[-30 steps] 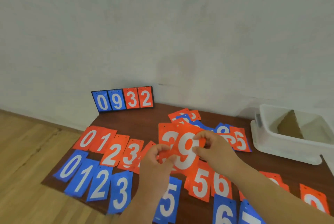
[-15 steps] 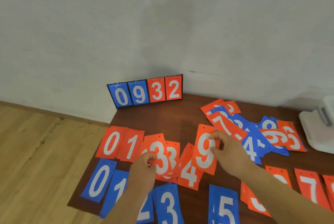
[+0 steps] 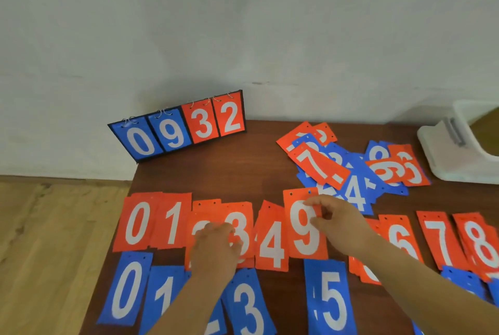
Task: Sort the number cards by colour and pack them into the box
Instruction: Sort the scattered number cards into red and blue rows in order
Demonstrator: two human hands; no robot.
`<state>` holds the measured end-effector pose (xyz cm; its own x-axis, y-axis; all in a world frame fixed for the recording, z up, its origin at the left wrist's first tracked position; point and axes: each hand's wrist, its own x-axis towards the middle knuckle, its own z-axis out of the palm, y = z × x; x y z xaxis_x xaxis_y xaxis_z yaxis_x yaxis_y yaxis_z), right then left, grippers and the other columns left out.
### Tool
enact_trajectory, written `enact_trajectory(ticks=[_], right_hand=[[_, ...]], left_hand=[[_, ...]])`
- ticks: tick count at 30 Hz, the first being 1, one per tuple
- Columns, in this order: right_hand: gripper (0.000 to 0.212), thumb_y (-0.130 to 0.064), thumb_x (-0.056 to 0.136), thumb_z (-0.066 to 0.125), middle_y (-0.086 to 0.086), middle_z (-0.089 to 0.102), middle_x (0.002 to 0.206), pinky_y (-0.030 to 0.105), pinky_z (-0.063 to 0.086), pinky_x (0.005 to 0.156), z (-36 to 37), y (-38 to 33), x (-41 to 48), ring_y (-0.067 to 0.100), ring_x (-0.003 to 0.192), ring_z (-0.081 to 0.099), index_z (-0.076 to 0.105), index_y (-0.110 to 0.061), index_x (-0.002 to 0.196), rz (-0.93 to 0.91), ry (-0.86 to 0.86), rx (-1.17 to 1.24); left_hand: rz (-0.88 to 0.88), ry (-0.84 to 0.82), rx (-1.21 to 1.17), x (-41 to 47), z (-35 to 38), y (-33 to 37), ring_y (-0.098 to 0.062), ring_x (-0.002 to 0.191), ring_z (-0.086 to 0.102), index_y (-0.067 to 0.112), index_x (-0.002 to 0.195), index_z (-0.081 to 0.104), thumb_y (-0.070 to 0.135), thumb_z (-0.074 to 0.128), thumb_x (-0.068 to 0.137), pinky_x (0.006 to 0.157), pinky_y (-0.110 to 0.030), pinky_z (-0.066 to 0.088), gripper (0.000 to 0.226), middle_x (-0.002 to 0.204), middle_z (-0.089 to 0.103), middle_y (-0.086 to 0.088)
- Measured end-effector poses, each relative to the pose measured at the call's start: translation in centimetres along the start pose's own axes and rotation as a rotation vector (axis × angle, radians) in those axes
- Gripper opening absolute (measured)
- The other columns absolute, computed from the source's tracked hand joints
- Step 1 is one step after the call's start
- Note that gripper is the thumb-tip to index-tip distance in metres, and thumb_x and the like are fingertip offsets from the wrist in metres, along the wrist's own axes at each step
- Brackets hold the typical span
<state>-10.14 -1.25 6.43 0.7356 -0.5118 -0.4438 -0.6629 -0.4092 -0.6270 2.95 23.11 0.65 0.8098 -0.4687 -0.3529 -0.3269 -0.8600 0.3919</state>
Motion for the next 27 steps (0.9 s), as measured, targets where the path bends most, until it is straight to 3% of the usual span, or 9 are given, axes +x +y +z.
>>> enact_trajectory(ticks=[5, 9, 12, 15, 17, 21, 24, 27], right_hand=[[0.035, -0.019, 0.093, 0.068, -0.013, 0.064, 0.115, 0.016, 0.058, 0.068, -2.4, 0.2, -1.7, 0.01, 0.102, 0.065, 0.057, -0.049, 0.108, -0.041, -0.002, 0.132], [0.032, -0.018, 0.093, 0.069, -0.017, 0.067, 0.105, 0.015, 0.057, 0.064, -6.2, 2.7, -3.9, 0.003, 0.089, 0.067, 0.06, -0.045, 0.108, -0.059, 0.045, 0.204], [0.033, -0.013, 0.09, 0.07, -0.016, 0.069, 0.097, 0.016, 0.05, 0.056, -9.3, 6.8, -5.3, -0.001, 0.07, 0.065, 0.064, -0.039, 0.109, -0.053, 0.105, 0.242], [0.035, -0.011, 0.085, 0.073, -0.017, 0.068, 0.102, 0.019, 0.053, 0.07, -12.8, 13.0, -6.4, -0.001, 0.082, 0.065, 0.067, -0.039, 0.106, -0.034, 0.193, 0.279], [0.032, -0.014, 0.087, 0.073, -0.018, 0.066, 0.103, 0.014, 0.052, 0.068, -15.5, 17.6, -7.5, 0.0, 0.089, 0.065, 0.066, -0.04, 0.106, 0.006, 0.203, 0.283], [0.033, -0.01, 0.085, 0.071, -0.011, 0.066, 0.094, 0.013, 0.049, 0.059, -21.1, 27.1, -9.3, 0.002, 0.074, 0.063, 0.066, -0.04, 0.097, 0.062, 0.262, 0.247], [0.033, -0.009, 0.084, 0.071, -0.01, 0.068, 0.094, 0.021, 0.054, 0.063, -24.6, 33.5, -9.9, 0.012, 0.08, 0.066, 0.065, -0.041, 0.092, 0.137, 0.285, 0.223], [0.029, -0.013, 0.088, 0.067, -0.012, 0.067, 0.098, 0.013, 0.047, 0.053, -27.6, 38.4, -10.4, 0.007, 0.08, 0.065, 0.064, -0.039, 0.099, 0.191, 0.271, 0.188]], left_hand=[[0.132, -0.123, -0.501, -1.7, -0.5, 6.8, 0.006, 0.107, 0.052, 0.042, 0.122, 0.062, 0.039, 0.066, 0.094, 0.091, -0.018, 0.045, 0.028, 0.114, 0.054, 0.031], [0.185, -0.225, -0.754, -3.4, 1.2, 14.2, 0.005, 0.095, 0.064, 0.037, 0.107, 0.067, 0.014, 0.072, 0.09, 0.08, -0.014, 0.049, 0.029, 0.104, 0.07, 0.016], [0.21, -0.268, -0.743, -4.5, 3.6, 19.7, -0.001, 0.083, 0.069, 0.032, 0.104, 0.07, 0.004, 0.069, 0.09, 0.067, -0.015, 0.052, 0.031, 0.094, 0.073, 0.007], [0.262, -0.209, -0.624, -5.4, 7.1, 25.7, -0.002, 0.065, 0.061, 0.033, 0.097, 0.07, 0.006, 0.069, 0.086, 0.058, -0.013, 0.044, 0.029, 0.079, 0.067, 0.009], [0.265, -0.201, -0.576, -6.4, 9.8, 30.2, 0.001, 0.06, 0.056, 0.034, 0.096, 0.069, 0.006, 0.068, 0.086, 0.056, -0.014, 0.042, 0.03, 0.079, 0.064, 0.009], [0.269, -0.236, -0.533, -8.4, 15.8, 39.3, 0.001, 0.071, 0.058, 0.036, 0.097, 0.065, 0.011, 0.072, 0.087, 0.063, -0.02, 0.049, 0.028, 0.09, 0.063, 0.009], [0.305, -0.229, -0.438, -9.2, 19.8, 45.0, -0.004, 0.08, 0.06, 0.038, 0.101, 0.064, 0.017, 0.073, 0.087, 0.066, -0.019, 0.05, 0.027, 0.094, 0.062, 0.011], [0.347, -0.274, -0.386, -9.8, 23.3, 49.7, -0.005, 0.085, 0.061, 0.035, 0.106, 0.067, 0.016, 0.07, 0.089, 0.066, -0.014, 0.048, 0.025, 0.097, 0.063, 0.013]])
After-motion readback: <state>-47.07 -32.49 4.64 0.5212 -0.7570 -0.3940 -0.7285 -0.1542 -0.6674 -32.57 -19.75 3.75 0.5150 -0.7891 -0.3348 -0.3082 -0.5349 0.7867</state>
